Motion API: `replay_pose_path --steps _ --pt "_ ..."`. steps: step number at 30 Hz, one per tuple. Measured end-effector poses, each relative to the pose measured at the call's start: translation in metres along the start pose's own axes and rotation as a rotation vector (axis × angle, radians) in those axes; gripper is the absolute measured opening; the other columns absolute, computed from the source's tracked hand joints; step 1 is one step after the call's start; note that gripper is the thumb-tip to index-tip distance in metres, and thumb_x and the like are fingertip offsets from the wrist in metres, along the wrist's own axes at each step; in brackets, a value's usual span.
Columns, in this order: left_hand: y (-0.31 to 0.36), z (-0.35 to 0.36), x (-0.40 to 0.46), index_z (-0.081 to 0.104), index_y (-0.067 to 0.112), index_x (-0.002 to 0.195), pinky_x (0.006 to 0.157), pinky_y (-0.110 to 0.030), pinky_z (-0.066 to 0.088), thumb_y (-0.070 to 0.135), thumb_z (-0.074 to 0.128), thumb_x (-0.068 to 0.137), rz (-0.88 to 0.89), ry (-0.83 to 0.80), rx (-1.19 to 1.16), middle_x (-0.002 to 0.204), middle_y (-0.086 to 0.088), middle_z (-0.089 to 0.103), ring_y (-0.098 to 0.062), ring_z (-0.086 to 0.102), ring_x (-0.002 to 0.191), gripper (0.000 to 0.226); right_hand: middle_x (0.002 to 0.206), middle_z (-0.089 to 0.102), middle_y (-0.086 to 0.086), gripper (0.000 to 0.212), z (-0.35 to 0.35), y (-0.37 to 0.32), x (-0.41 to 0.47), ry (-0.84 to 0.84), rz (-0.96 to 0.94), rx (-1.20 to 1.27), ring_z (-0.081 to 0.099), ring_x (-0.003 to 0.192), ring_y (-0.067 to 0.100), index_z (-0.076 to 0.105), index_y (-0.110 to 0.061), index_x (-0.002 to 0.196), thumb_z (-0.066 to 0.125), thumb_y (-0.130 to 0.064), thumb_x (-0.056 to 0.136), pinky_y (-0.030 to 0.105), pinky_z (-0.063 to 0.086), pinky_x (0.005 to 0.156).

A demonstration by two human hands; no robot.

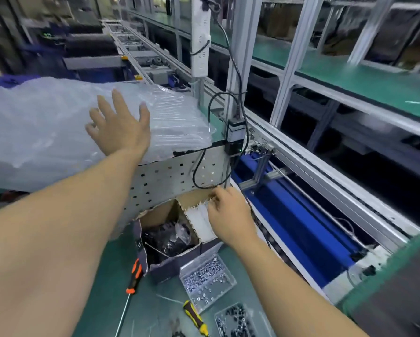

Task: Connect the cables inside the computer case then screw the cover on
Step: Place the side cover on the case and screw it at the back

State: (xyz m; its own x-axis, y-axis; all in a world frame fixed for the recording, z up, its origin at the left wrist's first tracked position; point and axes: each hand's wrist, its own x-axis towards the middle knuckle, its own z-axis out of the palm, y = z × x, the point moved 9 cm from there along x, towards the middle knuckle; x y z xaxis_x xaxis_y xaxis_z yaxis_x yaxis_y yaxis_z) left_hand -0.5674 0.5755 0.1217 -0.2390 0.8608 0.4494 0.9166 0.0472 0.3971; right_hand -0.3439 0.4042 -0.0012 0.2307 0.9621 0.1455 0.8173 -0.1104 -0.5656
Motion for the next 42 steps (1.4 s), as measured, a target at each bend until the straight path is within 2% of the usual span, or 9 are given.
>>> replay_pose_path --steps 3,7,12,18,22,29,34,39,42 --pt "-0.030 -0.030 0.041 0.017 0.027 0.156 0.116 -0.059 0.014 0.051 0.033 0.098 -0.069 0.077 0.125 0.164 -0.017 0.010 -0.043 0.010 0.148 0.065 0.115 0.060 0.000 0.029 -0.002 0.005 0.004 0.027 0.001 -0.020 0.052 0.110 0.023 0.064 -0.018 0.120 0.048 -0.023 0.097 0.043 0.046 0.097" --pt "-0.105 0.001 0.051 -0.008 0.034 0.157 0.118 -0.062 0.001 0.074 0.040 0.086 -0.342 -0.287 0.113 0.165 -0.018 -0.005 -0.047 -0.002 0.149 0.094 0.115 0.060 0.004 0.029 0.002 0.004 0.006 0.036 0.031 -0.009 0.053 0.110 0.024 0.066 -0.015 0.118 0.049 -0.020 0.095 0.042 0.046 0.098" --pt "-0.100 0.030 0.017 -0.014 0.037 0.154 0.109 -0.071 0.009 0.107 0.031 0.046 -0.203 -0.445 0.127 0.165 -0.013 0.003 -0.042 0.006 0.148 0.136 0.119 0.061 0.003 0.031 0.017 -0.010 0.005 0.005 0.014 -0.013 0.054 0.112 0.024 0.067 -0.016 0.118 0.049 -0.021 0.093 0.044 0.046 0.100" --pt "-0.082 0.038 0.003 -0.027 0.052 0.143 0.109 -0.074 0.014 0.104 0.051 0.017 -0.136 -0.605 0.094 0.164 -0.010 -0.017 -0.046 -0.009 0.148 0.158 0.121 0.060 0.001 0.030 0.039 -0.039 0.010 -0.058 0.023 0.068 0.052 0.116 0.022 0.065 -0.019 0.121 0.050 -0.022 0.095 0.042 0.046 0.100" --pt "-0.071 0.040 -0.010 -0.018 0.049 0.148 0.108 -0.072 0.021 0.086 0.075 0.041 -0.090 -0.639 0.171 0.162 -0.017 -0.011 -0.051 0.001 0.145 0.147 0.122 0.061 0.004 0.032 0.051 -0.058 0.014 -0.101 0.062 0.265 0.057 0.108 0.020 0.064 -0.019 0.125 0.052 -0.020 0.096 0.035 0.048 0.096" --pt "-0.024 0.001 -0.008 0.043 0.011 0.131 0.081 -0.041 0.040 0.006 0.061 0.082 0.093 -0.294 0.394 0.124 -0.015 0.052 -0.038 0.055 0.113 0.052 0.121 0.060 0.003 0.028 0.055 -0.066 0.012 -0.112 0.099 0.364 0.058 0.105 0.021 0.062 -0.021 0.122 0.051 -0.019 0.097 0.037 0.050 0.091" --pt "-0.034 -0.004 -0.007 0.060 0.008 0.117 0.089 -0.042 0.039 0.015 0.060 0.083 0.070 -0.270 0.412 0.125 -0.015 0.054 -0.037 0.047 0.120 0.034 0.116 0.062 0.001 0.026 0.051 -0.064 0.015 -0.095 0.128 0.446 0.059 0.106 0.019 0.065 -0.019 0.120 0.053 -0.021 0.096 0.036 0.050 0.092" --pt "-0.026 0.009 -0.008 0.024 0.022 0.147 0.108 -0.068 0.020 0.058 0.070 0.076 0.092 -0.368 0.340 0.159 -0.015 0.009 -0.045 0.005 0.145 0.092 0.119 0.063 -0.005 0.033 0.060 -0.068 0.016 -0.142 0.214 0.751 0.060 0.108 0.014 0.060 -0.022 0.129 0.060 -0.033 0.098 0.030 0.046 0.089" --pt "-0.048 0.025 -0.014 -0.005 0.035 0.150 0.102 -0.067 0.033 0.046 0.081 0.074 0.015 -0.499 0.282 0.158 -0.019 0.009 -0.046 0.023 0.138 0.115 0.118 0.061 -0.007 0.033 0.063 -0.066 0.015 -0.144 0.201 0.779 0.059 0.102 0.006 0.058 -0.024 0.131 0.060 -0.033 0.099 0.024 0.044 0.083"
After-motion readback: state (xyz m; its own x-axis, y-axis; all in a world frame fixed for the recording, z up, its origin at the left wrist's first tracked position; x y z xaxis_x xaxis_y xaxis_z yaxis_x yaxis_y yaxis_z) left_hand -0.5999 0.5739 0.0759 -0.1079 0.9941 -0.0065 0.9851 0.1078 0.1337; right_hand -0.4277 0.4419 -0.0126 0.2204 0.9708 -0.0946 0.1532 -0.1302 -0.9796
